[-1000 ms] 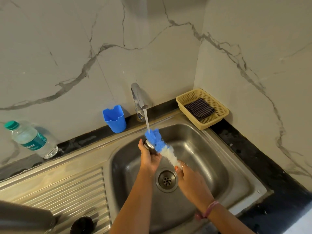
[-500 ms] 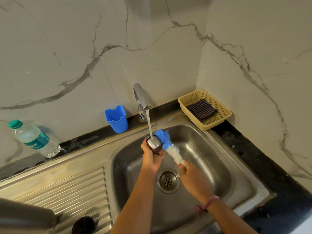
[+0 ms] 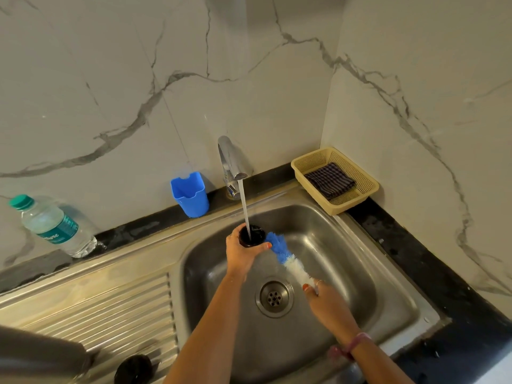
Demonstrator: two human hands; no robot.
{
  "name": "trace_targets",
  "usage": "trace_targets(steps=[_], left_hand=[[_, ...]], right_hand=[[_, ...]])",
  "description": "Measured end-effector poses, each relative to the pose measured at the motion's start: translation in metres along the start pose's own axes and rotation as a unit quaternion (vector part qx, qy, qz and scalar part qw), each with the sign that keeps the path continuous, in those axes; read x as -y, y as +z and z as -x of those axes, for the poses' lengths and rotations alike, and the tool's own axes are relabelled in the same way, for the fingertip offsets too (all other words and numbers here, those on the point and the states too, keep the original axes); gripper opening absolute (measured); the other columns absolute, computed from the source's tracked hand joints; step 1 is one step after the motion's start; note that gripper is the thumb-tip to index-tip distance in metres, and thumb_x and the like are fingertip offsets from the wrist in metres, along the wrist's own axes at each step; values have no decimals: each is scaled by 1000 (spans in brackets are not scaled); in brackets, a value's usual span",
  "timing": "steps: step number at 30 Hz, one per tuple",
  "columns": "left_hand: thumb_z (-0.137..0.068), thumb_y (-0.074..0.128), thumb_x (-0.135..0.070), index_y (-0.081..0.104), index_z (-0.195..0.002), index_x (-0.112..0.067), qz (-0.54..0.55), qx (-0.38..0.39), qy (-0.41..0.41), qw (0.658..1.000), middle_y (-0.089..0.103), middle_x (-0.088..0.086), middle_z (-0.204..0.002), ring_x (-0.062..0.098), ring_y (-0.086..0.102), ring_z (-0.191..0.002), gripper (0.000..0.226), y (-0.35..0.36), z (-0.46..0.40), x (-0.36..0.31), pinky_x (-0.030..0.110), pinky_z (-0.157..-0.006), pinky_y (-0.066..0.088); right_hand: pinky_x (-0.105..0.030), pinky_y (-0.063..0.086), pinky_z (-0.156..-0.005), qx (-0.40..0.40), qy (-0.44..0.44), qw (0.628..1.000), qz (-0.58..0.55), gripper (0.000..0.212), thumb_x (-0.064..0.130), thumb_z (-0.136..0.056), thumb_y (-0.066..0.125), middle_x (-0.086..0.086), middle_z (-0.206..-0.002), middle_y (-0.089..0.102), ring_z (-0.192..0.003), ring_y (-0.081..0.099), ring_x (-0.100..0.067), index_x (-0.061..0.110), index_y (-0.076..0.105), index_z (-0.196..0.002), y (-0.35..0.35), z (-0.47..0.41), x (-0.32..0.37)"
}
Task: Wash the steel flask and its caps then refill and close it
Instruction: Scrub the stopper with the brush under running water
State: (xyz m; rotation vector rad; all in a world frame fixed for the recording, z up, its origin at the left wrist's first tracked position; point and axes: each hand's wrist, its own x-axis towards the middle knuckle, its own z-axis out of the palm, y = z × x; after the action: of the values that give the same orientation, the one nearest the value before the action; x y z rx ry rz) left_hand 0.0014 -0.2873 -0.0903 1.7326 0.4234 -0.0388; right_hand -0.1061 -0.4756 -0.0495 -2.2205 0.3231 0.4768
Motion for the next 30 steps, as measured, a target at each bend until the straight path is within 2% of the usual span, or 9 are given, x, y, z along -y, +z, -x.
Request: trace_targets(steps=[1, 4, 7, 14, 17, 20, 22, 25, 30], left_hand=[[-45, 97, -37, 59, -120, -32, -6, 0, 7, 1000, 59, -1, -124, 13, 60, -111, 84, 0, -1, -2, 40, -99, 53], [-58, 94, -17, 55, -127, -26, 12, -9, 28, 999, 51, -3, -129, 12, 53, -116, 79, 0, -1, -9, 35, -102, 48], [-62, 92, -9, 54, -127, -30, 17, -5, 42, 999, 50, -3, -133, 15, 50, -122, 78, -1, -1, -7, 35, -104, 46], [-66, 90, -7, 50, -125, -33, -18, 19, 56, 998, 47, -7, -130, 10, 48, -119, 76, -9, 4, -6, 17, -92, 40], [-63, 91, -8, 48, -134, -27, -43, 49, 66, 996, 55, -7, -128, 11, 54, -121, 85, -19, 0, -6, 19, -96, 46], [-65, 90, -3, 29, -151, -24, -66, 98, 63, 991, 57, -13, -122, 8, 57, -115, 108, -31, -5, -17, 12, -89, 49], [-68, 87, -1, 12, -157, -21, -84, 120, 59, 988, 54, -17, -117, 2, 54, -110, 118, -38, -10, -27, 8, -92, 41], [-70, 85, 2, -4, -158, -19, -102, 138, 59, 983, 51, -22, -113, 7, 44, -122, 126, -45, -18, -43, 23, -106, 26], [-68, 86, 2, -14, -156, -16, -121, 157, 49, 979, 58, -13, -117, 9, 49, -120, 135, -50, -37, -63, 35, -115, 27]], right_hand=[[-19, 40, -57, -3, 0, 1000, -3, 39, 31, -101, 40, 6, -75, 58, -59, 52, -4, 15, 48, -135, 0, -1, -1], [-18, 37, -52, -2, -1, 1000, -10, 38, 31, -101, 40, 7, -71, 56, -56, 50, -3, 16, 48, -135, 0, -3, 0], [-17, 36, -51, -3, -3, 1000, -13, 39, 30, -101, 39, 6, -74, 58, -57, 52, -3, 16, 46, -137, -2, -4, 0], [-13, 34, -44, -3, 1, 1000, -14, 38, 29, -101, 40, 6, -69, 57, -52, 50, -2, 16, 47, -136, 0, -8, -4], [-15, 35, -46, -5, 2, 1000, -14, 38, 30, -101, 40, 5, -71, 58, -54, 52, -3, 15, 47, -136, 0, -11, -6], [-18, 38, -49, -5, 2, 1000, -16, 37, 29, -101, 40, 3, -73, 59, -57, 54, -6, 15, 47, -135, -2, -15, -6], [-21, 43, -52, -7, 2, 1000, -13, 35, 30, -101, 41, 1, -76, 61, -60, 55, -8, 15, 49, -132, -4, -18, -6], [-25, 46, -57, -11, 0, 1000, -6, 35, 30, -101, 41, 1, -76, 61, -61, 56, -9, 15, 50, -131, -6, -22, -6], [-32, 50, -63, -25, 0, 1000, -4, 34, 31, -100, 43, -1, -77, 62, -62, 57, -11, 14, 51, -128, -8, -29, -7]])
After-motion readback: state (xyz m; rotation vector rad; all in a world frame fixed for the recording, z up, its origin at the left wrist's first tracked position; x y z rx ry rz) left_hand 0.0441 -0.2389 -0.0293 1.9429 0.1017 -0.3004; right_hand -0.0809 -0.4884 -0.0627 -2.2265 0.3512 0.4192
